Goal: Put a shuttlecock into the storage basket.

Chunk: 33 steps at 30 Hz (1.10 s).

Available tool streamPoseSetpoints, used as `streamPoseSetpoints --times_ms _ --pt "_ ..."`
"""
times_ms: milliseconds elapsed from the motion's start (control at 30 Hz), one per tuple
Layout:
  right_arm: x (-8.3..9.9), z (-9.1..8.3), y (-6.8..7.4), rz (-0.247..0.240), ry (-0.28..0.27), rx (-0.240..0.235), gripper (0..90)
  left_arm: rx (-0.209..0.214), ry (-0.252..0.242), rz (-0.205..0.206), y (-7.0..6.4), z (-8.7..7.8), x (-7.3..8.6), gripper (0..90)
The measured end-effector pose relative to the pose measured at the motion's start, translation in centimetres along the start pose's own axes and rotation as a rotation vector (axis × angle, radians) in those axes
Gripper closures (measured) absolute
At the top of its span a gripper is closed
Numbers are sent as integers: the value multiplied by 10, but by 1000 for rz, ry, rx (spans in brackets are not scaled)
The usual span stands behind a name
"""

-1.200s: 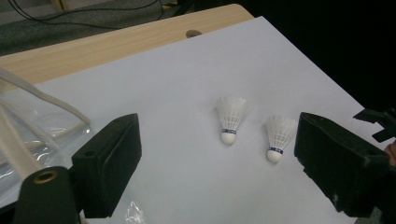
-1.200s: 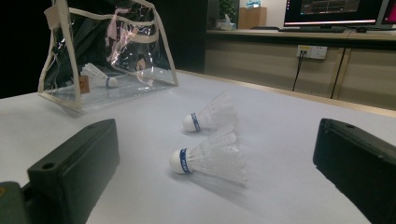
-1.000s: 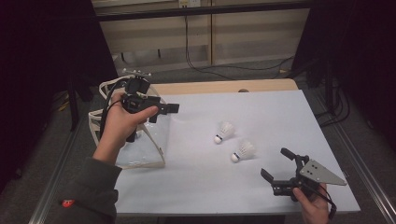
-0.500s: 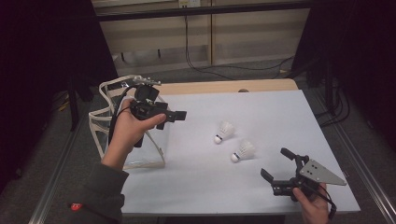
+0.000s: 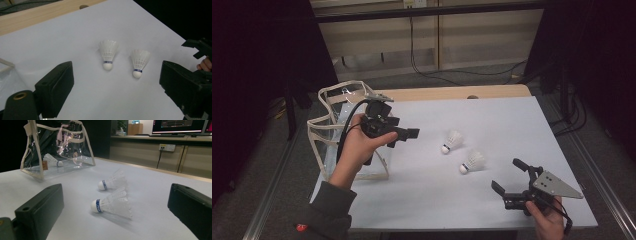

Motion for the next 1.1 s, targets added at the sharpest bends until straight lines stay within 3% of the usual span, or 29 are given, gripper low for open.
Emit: streamPoseSetpoints --times_ms 267,1100 --pt "0 0 0 -1 1 -1 4 37 8 5 -7 11 10 120" --pt "-1 -1 1 -5 0 -1 4 75 15 18 -19 33 29 112"
Point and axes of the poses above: each handheld gripper's, and its own axes: z roughly forward along the jaws, x roughly out of its underside, y roughly to its left, the point moved 1 cm from there along z, roughly forward along the jaws, and after that the axes turned 2 degrees about -y, right-handed, at the moved point
